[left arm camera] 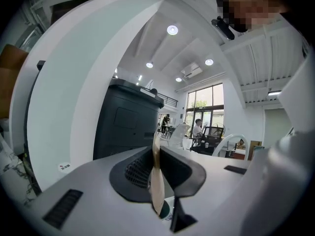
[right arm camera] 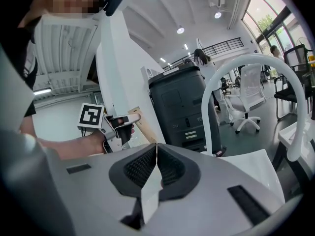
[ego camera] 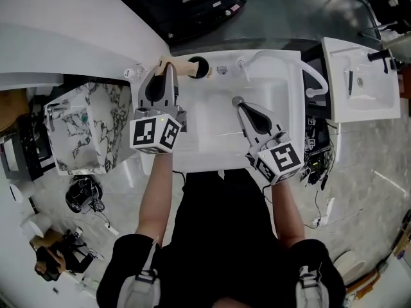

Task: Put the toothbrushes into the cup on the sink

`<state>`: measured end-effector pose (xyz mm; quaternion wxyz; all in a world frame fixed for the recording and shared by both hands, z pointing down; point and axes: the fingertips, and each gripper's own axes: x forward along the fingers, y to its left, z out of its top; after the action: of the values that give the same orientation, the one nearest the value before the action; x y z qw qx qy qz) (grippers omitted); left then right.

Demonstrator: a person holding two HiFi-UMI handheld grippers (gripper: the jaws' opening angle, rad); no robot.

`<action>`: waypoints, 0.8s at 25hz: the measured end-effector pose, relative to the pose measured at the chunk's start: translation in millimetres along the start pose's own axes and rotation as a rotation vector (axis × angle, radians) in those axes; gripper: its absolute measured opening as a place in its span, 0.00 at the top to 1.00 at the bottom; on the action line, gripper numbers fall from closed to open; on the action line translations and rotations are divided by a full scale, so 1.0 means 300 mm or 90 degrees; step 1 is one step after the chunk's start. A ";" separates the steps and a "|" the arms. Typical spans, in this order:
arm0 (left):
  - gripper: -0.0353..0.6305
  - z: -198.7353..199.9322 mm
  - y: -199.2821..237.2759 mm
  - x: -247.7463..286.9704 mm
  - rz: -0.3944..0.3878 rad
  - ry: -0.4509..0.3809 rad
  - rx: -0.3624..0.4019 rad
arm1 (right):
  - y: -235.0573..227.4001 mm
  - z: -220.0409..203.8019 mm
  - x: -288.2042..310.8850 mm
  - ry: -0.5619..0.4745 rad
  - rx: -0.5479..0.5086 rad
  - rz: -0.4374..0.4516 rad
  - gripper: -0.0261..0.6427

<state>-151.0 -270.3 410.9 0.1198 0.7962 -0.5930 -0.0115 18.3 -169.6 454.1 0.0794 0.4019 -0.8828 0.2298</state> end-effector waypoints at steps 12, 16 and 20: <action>0.87 -0.107 -0.003 0.067 -0.008 0.032 -0.026 | -0.001 -0.037 0.024 0.025 0.006 -0.005 0.91; 0.87 -0.143 -0.007 0.071 -0.009 0.040 -0.028 | 0.004 -0.042 0.027 0.029 0.005 -0.005 0.91; 0.87 -0.177 -0.004 0.077 -0.010 0.050 -0.024 | 0.006 -0.044 0.031 0.028 0.009 -0.007 0.91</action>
<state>-134.5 -282.4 465.1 0.1578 0.7981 -0.5814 0.0081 10.2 -168.7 468.2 0.0972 0.4022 -0.8770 0.2443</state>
